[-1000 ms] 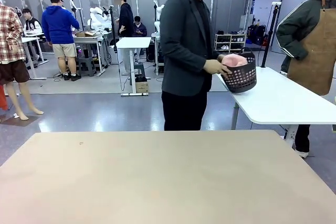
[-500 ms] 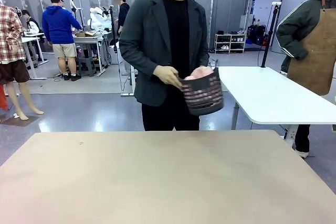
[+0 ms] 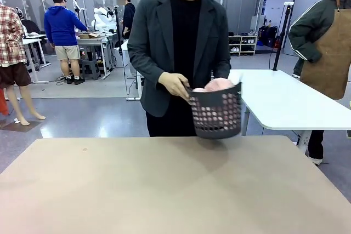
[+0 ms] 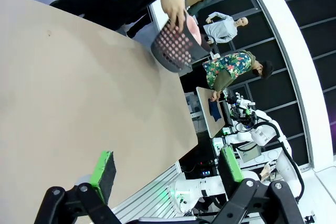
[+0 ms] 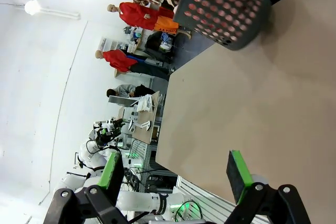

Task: Fold the towel.
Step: Grab the top end of the 100 cm Hotel Towel extended by the human.

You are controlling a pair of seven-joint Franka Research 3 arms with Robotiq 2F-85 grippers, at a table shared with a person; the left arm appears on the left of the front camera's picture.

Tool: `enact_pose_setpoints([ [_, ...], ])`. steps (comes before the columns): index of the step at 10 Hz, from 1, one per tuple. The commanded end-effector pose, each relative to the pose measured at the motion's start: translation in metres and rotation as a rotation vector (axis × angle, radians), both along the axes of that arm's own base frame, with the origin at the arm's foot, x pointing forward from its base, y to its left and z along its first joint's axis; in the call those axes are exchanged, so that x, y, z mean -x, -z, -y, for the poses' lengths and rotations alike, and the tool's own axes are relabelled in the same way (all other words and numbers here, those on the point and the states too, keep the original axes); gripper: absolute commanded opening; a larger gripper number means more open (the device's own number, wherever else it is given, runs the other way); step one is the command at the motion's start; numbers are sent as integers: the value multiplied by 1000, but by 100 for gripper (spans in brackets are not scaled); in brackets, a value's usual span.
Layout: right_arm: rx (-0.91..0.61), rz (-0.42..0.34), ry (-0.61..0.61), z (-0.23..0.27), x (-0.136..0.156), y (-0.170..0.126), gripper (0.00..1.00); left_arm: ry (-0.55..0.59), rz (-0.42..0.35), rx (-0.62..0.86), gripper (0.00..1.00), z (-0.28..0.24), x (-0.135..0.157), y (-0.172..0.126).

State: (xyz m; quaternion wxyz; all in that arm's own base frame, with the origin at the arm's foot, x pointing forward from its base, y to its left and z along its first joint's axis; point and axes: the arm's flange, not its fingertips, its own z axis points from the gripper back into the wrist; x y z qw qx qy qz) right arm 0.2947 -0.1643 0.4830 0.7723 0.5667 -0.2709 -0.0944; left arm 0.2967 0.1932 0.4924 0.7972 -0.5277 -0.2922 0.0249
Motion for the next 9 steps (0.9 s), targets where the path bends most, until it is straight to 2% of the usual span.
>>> enact_pose_setpoints([
  [1, -8, 14, 1, 0, -1, -1, 100, 5, 12, 17, 100, -1, -2, -1],
  [9, -8, 14, 1, 0, -1, -1, 100, 5, 12, 17, 100, -1, -2, -1],
])
